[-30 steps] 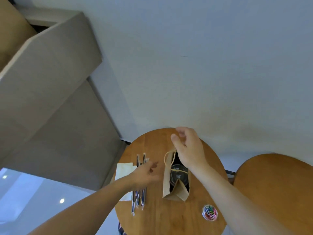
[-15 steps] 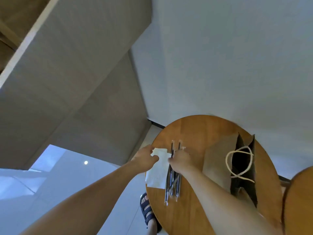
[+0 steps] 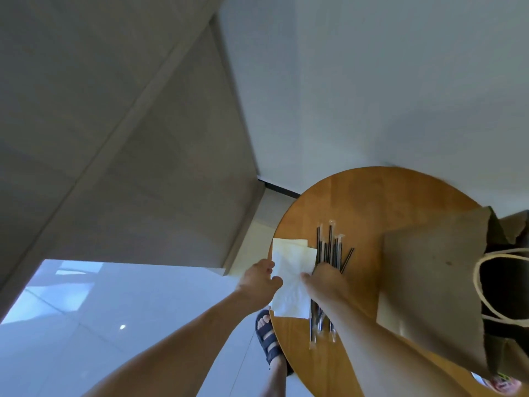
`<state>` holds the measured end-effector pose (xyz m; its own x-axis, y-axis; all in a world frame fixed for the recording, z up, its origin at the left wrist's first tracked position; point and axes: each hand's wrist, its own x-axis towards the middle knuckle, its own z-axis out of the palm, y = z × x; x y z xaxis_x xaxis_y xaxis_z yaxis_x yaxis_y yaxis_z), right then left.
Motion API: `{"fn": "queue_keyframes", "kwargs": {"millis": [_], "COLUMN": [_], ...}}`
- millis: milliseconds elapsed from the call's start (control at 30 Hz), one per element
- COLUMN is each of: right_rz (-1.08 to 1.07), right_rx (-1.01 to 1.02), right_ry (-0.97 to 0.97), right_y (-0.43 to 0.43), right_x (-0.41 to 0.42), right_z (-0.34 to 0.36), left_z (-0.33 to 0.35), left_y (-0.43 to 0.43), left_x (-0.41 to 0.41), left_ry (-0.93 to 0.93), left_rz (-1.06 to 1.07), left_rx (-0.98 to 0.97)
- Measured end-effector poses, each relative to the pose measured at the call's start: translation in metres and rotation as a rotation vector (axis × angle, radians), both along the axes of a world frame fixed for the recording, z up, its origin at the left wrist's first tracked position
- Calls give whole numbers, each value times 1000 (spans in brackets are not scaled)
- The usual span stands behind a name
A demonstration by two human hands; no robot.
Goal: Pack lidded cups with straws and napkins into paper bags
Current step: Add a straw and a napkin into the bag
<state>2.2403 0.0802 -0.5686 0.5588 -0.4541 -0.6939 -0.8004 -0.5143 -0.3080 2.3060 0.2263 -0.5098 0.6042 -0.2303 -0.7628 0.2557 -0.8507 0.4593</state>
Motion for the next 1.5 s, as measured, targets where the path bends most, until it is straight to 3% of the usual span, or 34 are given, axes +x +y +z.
{"fn": "queue_keyframes", "kwargs": {"millis": [300,467,667,767,900,967,1067,1267,1500], "right_rz": [-84,-397,-542,-630,-486,-397,-359,-453,-583], "right_rx": [53,351,702,623,73,-7,-5,44,347], "right_ry": [-89,-372,-455,-490,-320,-210,-149,-209,-686], "right_y": [-3,-1,-17,-24,-38,-40,-41,-43,-41], "right_x": [-3,-6,-24,-33,-48,-50,-46,-43,-17], "right_z": [10,30,51,38,2,-10,-22,-11,69], "left_z": [5,10,13,11,8,8,6,11,55], "left_y": [-2,-7,-22,-31,-37,-37,-37,-41,-66], "left_x": [0,2,0,-4,-6,-6,-6,-6,7], "left_ry": [-15,-39,254,211,134,111,78,57,12], "left_rz": [29,111,419,419,422,398,379,378,375], "left_rx": [-8,-55,-227,-251,-221,-202,-186,-193,-274]}}
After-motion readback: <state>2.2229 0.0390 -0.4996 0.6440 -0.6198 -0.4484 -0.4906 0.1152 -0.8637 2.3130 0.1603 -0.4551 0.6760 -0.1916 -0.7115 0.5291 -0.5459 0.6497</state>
